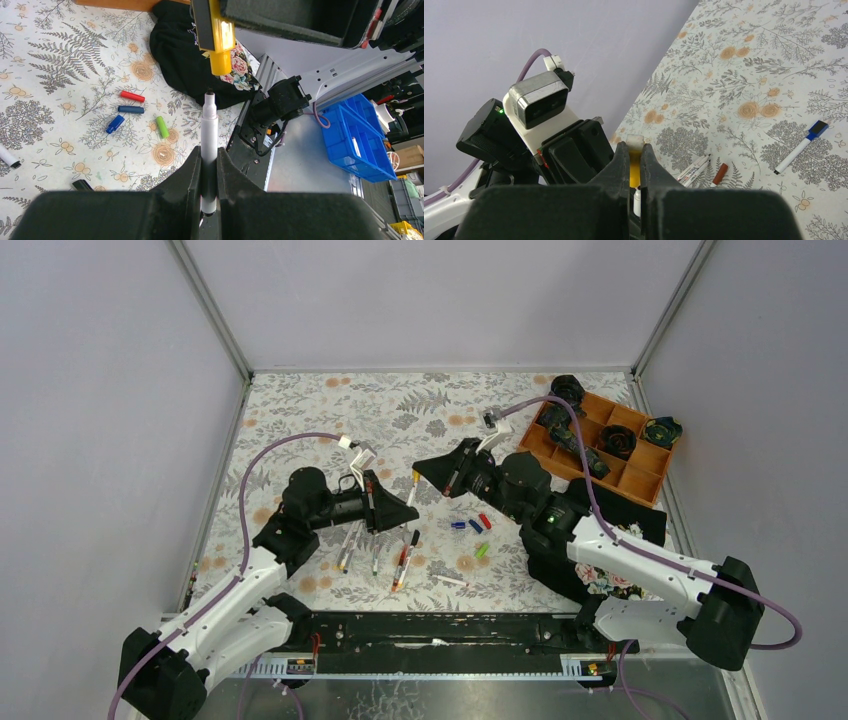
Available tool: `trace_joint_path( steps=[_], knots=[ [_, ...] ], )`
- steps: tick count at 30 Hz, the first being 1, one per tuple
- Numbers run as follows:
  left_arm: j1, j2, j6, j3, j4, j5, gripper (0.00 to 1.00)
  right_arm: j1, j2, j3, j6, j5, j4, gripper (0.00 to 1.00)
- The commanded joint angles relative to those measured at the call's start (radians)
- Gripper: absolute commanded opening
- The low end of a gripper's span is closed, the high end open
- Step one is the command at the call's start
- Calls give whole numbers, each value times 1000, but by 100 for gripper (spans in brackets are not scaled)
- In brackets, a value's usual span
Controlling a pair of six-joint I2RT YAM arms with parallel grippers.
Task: Insert the pens into the pen caps
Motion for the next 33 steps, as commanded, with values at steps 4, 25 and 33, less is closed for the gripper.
trace_joint_path(
  steps=[4, 25, 33],
  knots=[
    [-4, -14, 14, 15, 56, 9, 0, 7, 0, 55, -19, -3, 30, 0],
    [-4, -15, 14, 13, 52, 1, 0, 7, 16, 24, 0, -38, 26, 0],
    [-3, -15, 16, 13, 48, -7, 0, 7, -3, 3, 11, -49, 24, 0]
  ],
)
